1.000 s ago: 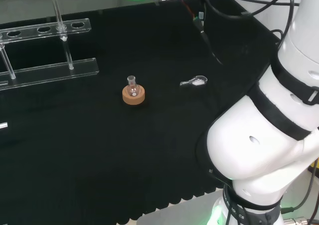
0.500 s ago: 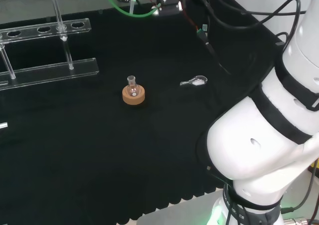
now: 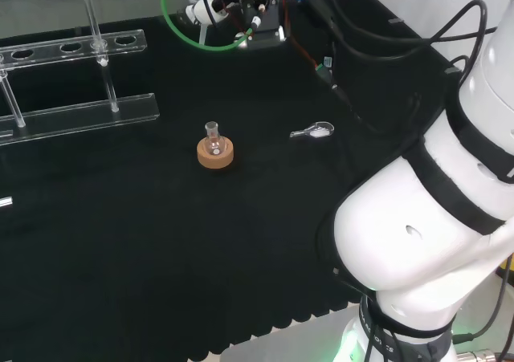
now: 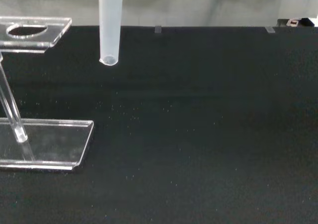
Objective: Place the funnel on the round-bottom flask.
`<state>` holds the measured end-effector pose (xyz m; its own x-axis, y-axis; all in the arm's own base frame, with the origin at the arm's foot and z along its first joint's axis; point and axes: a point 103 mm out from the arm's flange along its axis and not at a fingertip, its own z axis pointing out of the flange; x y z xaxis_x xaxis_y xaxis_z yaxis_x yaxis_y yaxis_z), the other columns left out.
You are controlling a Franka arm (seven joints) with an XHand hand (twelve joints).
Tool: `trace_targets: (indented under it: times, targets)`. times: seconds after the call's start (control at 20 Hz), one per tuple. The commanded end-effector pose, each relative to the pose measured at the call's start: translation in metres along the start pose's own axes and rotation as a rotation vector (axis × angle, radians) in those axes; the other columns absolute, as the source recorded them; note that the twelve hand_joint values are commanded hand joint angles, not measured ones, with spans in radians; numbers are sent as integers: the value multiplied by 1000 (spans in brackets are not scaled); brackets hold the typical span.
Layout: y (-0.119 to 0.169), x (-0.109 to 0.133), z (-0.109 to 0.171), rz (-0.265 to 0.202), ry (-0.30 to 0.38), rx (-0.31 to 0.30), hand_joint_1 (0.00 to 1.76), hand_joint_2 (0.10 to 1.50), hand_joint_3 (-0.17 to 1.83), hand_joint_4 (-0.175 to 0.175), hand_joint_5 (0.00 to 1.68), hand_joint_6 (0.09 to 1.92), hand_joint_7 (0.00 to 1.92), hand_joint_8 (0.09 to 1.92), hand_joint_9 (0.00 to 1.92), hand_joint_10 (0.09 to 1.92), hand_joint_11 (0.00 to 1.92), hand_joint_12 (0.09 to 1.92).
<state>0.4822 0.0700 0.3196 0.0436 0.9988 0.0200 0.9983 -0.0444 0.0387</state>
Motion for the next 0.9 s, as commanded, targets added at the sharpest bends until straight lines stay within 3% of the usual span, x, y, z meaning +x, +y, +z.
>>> trace_targets:
  times: [0.05, 0.45, 0.9]
  targets:
    - [-12, 8, 31, -17, -50, 42, 1002, 1157, 197, -57, 742, 1416, 1116, 1620, 1624, 1223, 1920, 972]
    - [-19, 20, 62, -103, -95, 111, 1002, 1155, 206, -58, 740, 1419, 1118, 1618, 1625, 1225, 1920, 987]
    - [-4, -2, 104, -80, -96, 241, 1000, 1152, 214, -59, 738, 1424, 1119, 1618, 1630, 1229, 1920, 994]
